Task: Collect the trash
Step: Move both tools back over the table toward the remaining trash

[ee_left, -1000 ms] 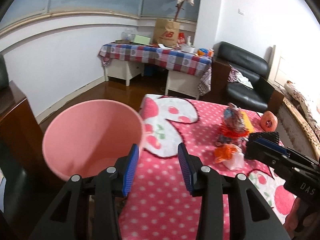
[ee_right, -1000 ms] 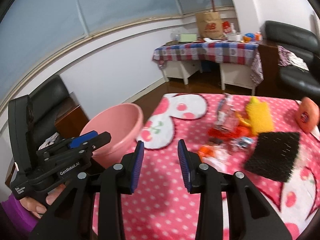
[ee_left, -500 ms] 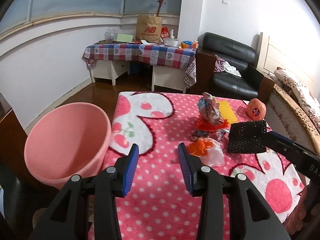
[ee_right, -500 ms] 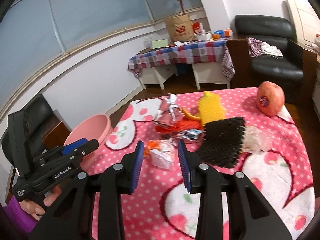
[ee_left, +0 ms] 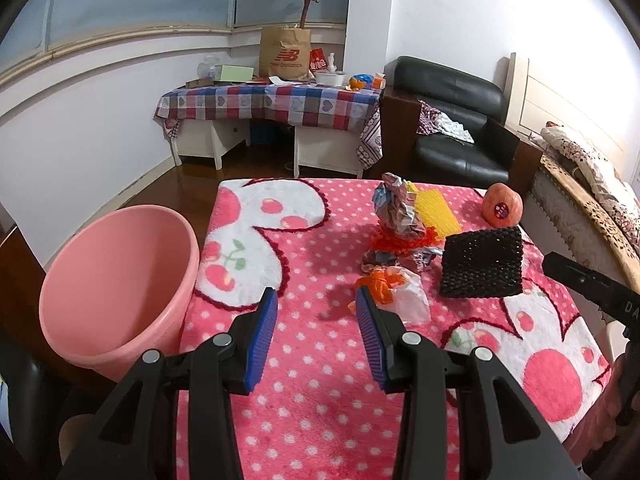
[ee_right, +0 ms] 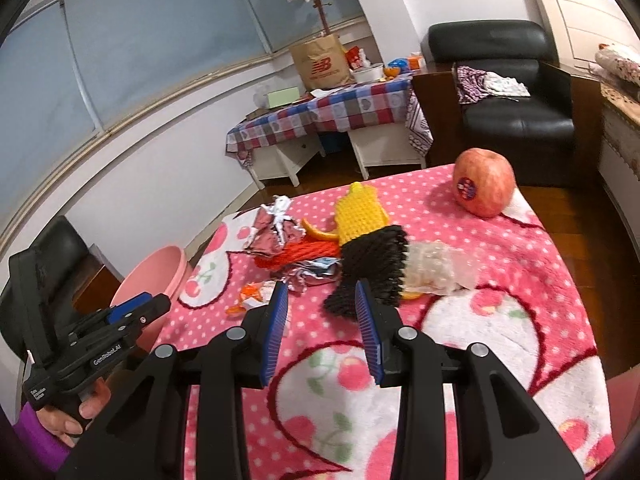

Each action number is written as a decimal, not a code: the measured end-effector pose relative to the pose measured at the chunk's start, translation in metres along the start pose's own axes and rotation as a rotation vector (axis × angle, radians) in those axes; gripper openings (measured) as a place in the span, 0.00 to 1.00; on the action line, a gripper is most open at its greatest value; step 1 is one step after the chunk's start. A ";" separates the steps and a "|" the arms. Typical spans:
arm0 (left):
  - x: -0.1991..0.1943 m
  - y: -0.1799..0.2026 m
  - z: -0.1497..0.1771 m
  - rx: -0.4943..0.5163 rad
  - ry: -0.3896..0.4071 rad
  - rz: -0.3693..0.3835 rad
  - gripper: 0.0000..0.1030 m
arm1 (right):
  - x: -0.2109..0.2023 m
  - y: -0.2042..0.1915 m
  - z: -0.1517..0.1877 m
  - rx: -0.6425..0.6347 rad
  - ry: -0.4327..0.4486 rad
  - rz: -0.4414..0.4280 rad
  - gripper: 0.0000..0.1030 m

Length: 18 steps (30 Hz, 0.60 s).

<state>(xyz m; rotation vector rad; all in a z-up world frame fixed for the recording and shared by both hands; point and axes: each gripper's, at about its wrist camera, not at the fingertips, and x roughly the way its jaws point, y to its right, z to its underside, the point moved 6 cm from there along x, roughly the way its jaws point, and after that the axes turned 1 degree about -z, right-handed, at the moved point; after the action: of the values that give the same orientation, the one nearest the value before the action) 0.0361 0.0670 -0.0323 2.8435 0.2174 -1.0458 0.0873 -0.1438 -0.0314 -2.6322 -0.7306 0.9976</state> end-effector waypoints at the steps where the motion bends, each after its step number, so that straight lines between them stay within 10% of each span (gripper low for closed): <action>1: 0.001 0.001 0.001 0.002 -0.004 0.000 0.39 | -0.001 0.004 0.001 0.006 0.000 0.003 0.34; 18: 0.028 0.045 0.015 0.041 -0.098 0.083 0.39 | 0.003 0.050 0.011 0.115 -0.013 0.007 0.43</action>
<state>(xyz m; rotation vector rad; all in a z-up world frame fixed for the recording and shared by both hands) 0.0554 0.0228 -0.0590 2.8003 0.0706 -1.1819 0.1004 -0.1843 -0.0598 -2.5337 -0.6478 1.0281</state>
